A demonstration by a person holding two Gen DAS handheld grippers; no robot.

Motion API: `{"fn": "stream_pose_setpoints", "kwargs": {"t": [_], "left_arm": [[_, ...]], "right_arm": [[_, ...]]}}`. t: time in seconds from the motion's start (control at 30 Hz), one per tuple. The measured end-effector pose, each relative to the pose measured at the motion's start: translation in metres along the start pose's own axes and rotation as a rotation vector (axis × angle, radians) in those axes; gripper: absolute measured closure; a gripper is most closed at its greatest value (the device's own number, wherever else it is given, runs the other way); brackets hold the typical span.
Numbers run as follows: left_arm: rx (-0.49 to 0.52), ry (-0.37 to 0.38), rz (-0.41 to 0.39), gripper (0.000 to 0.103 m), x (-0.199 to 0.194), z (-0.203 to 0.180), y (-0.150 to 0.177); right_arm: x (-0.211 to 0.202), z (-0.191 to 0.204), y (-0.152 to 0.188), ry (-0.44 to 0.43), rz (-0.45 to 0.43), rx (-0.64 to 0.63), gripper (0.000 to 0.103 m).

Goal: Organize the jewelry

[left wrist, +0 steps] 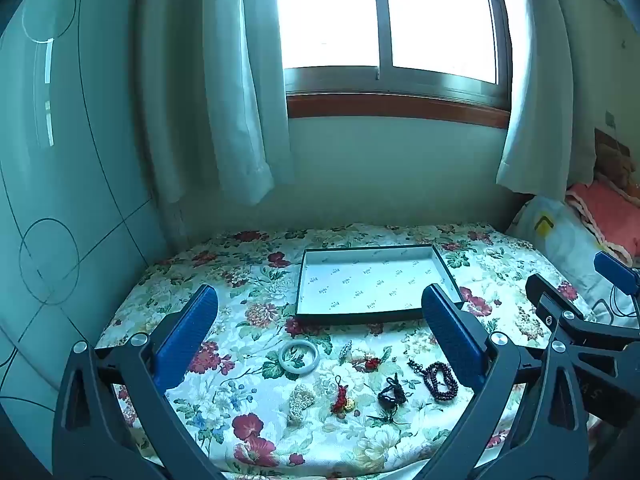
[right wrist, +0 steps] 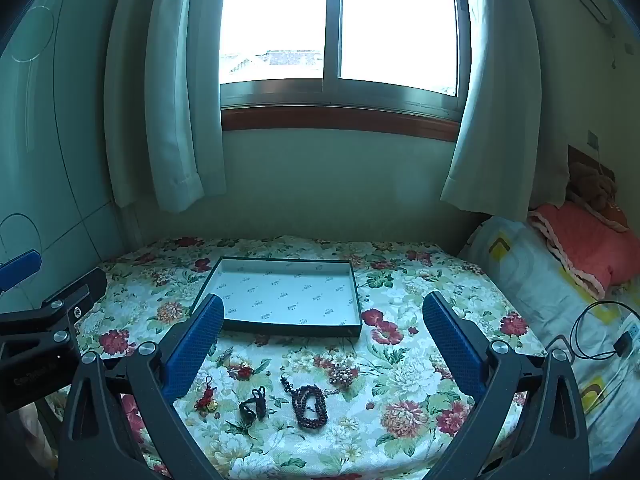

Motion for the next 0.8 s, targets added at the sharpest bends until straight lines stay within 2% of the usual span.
{"fn": "stream_pose_setpoints", "kwargs": {"t": [0.8], "left_arm": [[-0.004, -0.001, 0.007, 0.002, -0.0027, 0.0065, 0.0014]], "right_arm": [[-0.0043, -0.0009, -0.0024, 0.004, -0.003, -0.006, 0.004]]}}
Point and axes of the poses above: each gripper's, at about its wrist camera, not at the fingertips, and x roughly the way its jaws point, z to its left, y to its underside, the point moved 5 cm from there along x, roughly the way its jaws point, and after that the axes turned 4 degrees about -x, right-handed, at the moved point
